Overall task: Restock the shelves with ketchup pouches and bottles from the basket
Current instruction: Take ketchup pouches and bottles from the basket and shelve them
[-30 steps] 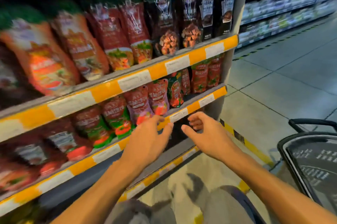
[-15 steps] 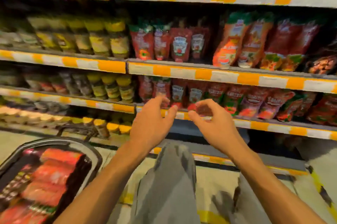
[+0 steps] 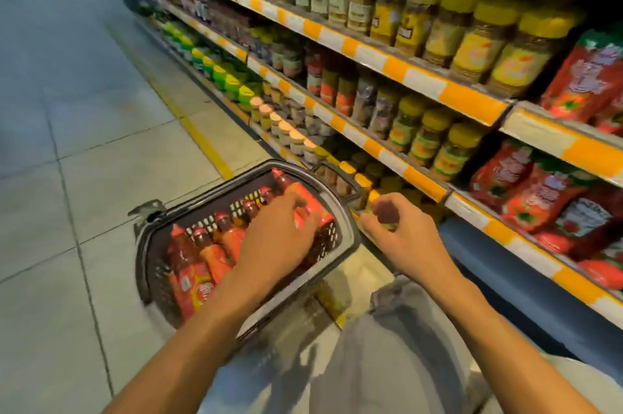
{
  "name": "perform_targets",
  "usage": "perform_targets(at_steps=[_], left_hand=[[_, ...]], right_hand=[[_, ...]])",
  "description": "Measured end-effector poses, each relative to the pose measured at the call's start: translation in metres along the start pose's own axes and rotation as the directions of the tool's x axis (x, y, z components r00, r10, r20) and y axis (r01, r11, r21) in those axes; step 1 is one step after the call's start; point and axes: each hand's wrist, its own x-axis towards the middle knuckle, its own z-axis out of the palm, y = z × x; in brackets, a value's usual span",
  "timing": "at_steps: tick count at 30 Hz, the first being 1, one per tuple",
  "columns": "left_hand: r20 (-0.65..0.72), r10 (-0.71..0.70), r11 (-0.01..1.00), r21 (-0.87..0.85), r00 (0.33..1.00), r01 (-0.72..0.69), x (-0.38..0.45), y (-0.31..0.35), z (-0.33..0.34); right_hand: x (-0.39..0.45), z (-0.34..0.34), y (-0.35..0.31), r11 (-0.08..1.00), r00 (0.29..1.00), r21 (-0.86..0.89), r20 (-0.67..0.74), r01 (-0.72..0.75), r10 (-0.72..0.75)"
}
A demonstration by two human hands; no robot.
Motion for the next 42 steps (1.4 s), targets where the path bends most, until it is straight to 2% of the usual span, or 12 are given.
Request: perform_targets(at_steps=[6, 14, 16, 18, 22, 24, 26, 31, 35, 38, 42], left_hand=[[-0.028, -0.249, 0.965, 0.074, 0.968, 0.251, -0.009, -0.068, -0.005], [-0.134, -0.520, 0.848, 0.034, 0.844, 0.528, -0.016, -0.149, 0.005], [-0.154, -0.589, 0.800, 0.030, 0.793, 0.600, -0.016, -0.167, 0.009], [-0.168, -0.680, 0.726, -0.024, 0.714, 0.687, -0.016, -0.183, 0.013], [-0.092, -0.822, 0.570, -0.119, 0.562, 0.813, -0.014, -0.205, 0.022], [-0.025, -0.846, 0.526, -0.196, 0.532, 0.827, -0.012, -0.216, 0.027], [0.008, -0.839, 0.533, -0.187, 0.544, 0.825, -0.010, -0.223, 0.031], [-0.065, -0.866, 0.495, -0.242, 0.495, 0.834, -0.014, -0.229, 0.037], [-0.106, -0.855, 0.512, -0.328, 0.508, 0.794, -0.020, -0.232, 0.038], [-0.107, -0.835, 0.532, -0.401, 0.539, 0.745, -0.019, -0.227, 0.038], [-0.068, -0.831, 0.485, -0.575, 0.552, 0.659, -0.001, -0.213, 0.035]], right_hand=[[0.029, 0.059, -0.009, 0.995, 0.987, -0.060, 0.144, 0.075, -0.066], [0.077, 0.125, -0.003, 0.985, 0.945, -0.087, 0.308, 0.146, -0.113], [0.089, 0.142, 0.000, 0.987, 0.937, -0.074, 0.331, 0.145, -0.113], [0.099, 0.159, 0.003, 0.986, 0.931, -0.081, 0.349, 0.143, -0.106], [0.118, 0.184, 0.008, 0.984, 0.932, -0.119, 0.353, 0.131, -0.081], [0.127, 0.193, 0.010, 0.984, 0.929, -0.122, 0.362, 0.126, -0.075], [0.136, 0.201, 0.013, 0.985, 0.925, -0.123, 0.374, 0.119, -0.065], [0.150, 0.214, 0.023, 0.967, 0.951, -0.218, 0.304, 0.134, -0.064], [0.166, 0.218, 0.028, 0.961, 0.969, -0.249, 0.240, 0.118, -0.057], [0.182, 0.221, 0.034, 0.962, 0.958, -0.269, 0.284, 0.046, 0.034], [0.199, 0.225, 0.044, 0.942, 0.934, -0.335, 0.342, 0.014, 0.107]])
